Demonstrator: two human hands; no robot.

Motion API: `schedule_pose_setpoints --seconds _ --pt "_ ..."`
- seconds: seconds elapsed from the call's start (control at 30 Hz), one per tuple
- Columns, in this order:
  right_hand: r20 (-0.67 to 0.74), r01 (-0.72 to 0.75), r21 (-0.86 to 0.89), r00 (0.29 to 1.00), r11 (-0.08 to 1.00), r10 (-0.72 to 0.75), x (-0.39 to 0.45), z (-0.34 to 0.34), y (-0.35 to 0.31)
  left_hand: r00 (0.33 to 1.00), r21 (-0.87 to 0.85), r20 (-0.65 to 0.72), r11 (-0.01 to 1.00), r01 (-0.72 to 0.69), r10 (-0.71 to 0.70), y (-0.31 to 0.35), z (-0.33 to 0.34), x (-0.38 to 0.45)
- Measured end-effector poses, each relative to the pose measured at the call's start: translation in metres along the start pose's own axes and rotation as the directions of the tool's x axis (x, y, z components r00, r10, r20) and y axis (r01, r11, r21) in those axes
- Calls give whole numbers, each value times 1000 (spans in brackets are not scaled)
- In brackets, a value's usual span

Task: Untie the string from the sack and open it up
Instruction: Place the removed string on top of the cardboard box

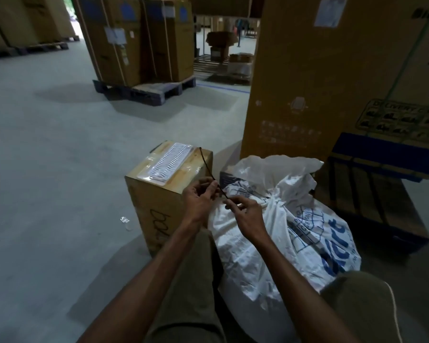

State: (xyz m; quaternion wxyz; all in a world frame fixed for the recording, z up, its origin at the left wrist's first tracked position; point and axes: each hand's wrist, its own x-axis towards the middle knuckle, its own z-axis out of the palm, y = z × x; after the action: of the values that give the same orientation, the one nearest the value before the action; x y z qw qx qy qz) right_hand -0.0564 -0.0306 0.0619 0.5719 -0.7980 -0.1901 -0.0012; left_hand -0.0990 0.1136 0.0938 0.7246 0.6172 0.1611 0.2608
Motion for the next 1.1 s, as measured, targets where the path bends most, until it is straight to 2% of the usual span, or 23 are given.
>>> schedule_pose_setpoints --seconds 0.1,0.23,0.33,0.4,0.47,0.53,0.67,0.87,1.1 --pt "15 8 -9 1000 1000 -8 26 29 -12 997 23 -47 998 -58 59 18 -24 38" --pt "40 -67 51 997 996 65 64 77 -26 988 84 -93 990 -112 119 32 -60 93" --pt "56 -159 134 987 978 152 84 122 -26 984 200 -120 974 -107 133 28 -85 133" --pt "67 -192 154 981 969 184 91 154 -21 981 363 -117 926 -103 155 19 -99 154" --pt "28 -151 109 988 982 149 96 181 -14 976 566 -90 817 -112 196 8 -110 171" --pt "-23 -55 8 998 998 56 104 198 -11 976 702 -17 698 -144 219 -2 -118 186" --pt "-41 15 -115 999 993 -20 136 212 -5 977 816 124 543 -200 173 -22 -125 215" --pt "35 48 -373 999 927 -38 178 209 4 962 866 256 418 -273 97 -31 -108 252" --pt "110 112 -434 991 894 -71 186 203 7 974 894 223 390 -222 41 -43 -108 261"
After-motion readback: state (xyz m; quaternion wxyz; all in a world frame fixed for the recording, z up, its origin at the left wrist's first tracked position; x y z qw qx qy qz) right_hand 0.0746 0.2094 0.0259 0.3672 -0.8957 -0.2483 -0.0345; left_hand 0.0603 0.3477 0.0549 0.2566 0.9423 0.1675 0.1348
